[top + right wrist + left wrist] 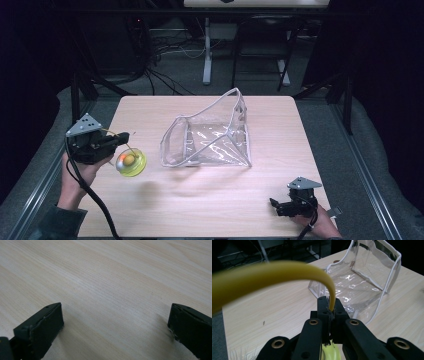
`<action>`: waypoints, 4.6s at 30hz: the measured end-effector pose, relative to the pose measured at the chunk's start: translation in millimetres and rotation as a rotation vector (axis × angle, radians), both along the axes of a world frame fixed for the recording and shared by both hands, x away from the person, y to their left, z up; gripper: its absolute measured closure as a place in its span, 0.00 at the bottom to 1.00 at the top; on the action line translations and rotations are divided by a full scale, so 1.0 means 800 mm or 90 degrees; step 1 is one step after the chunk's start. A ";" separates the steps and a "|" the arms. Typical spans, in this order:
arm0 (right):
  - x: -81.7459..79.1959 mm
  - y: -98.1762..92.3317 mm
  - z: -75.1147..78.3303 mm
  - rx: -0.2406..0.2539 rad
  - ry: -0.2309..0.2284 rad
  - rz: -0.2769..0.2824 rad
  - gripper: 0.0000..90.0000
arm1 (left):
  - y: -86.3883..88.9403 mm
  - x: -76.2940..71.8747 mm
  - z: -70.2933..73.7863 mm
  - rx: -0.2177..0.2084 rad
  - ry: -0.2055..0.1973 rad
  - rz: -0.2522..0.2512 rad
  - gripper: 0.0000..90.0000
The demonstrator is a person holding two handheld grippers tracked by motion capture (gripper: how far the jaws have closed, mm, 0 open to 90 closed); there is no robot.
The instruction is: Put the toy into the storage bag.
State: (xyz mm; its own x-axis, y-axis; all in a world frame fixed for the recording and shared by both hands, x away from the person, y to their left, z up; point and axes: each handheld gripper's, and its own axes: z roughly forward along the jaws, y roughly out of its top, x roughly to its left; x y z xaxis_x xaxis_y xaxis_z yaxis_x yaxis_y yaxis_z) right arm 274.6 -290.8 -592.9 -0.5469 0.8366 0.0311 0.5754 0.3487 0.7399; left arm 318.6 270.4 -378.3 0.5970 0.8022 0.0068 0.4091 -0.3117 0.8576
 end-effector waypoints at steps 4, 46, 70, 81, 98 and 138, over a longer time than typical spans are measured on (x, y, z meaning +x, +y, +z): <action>-0.001 0.000 0.004 -0.030 0.012 -0.013 0.00 | -0.002 0.001 0.006 0.001 -0.002 -0.002 0.98; 0.003 0.002 0.003 -0.031 0.010 0.001 0.00 | -0.033 0.020 0.066 -0.002 -0.053 -0.050 0.98; 0.003 0.003 0.003 -0.025 0.010 -0.002 0.00 | -0.082 0.051 0.087 0.001 -0.066 -0.103 0.98; 0.003 0.003 0.003 -0.025 0.011 -0.002 0.00 | -0.109 0.071 0.084 -0.007 -0.059 -0.121 0.98; 0.003 0.003 0.003 -0.025 0.011 -0.001 0.00 | -0.154 0.103 0.063 -0.006 -0.031 -0.160 0.98; 0.003 0.003 0.003 -0.025 0.010 -0.001 0.00 | -0.211 0.152 -0.026 0.011 0.060 -0.210 0.98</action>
State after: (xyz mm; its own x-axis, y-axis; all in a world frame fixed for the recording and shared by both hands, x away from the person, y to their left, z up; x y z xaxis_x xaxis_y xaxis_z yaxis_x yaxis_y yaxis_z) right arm 276.8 -288.5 -590.5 -0.5446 0.8386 0.0072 0.5879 0.3756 0.7165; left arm 439.8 101.4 -399.3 0.8227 0.5664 -0.0486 0.3607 -0.4540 0.8148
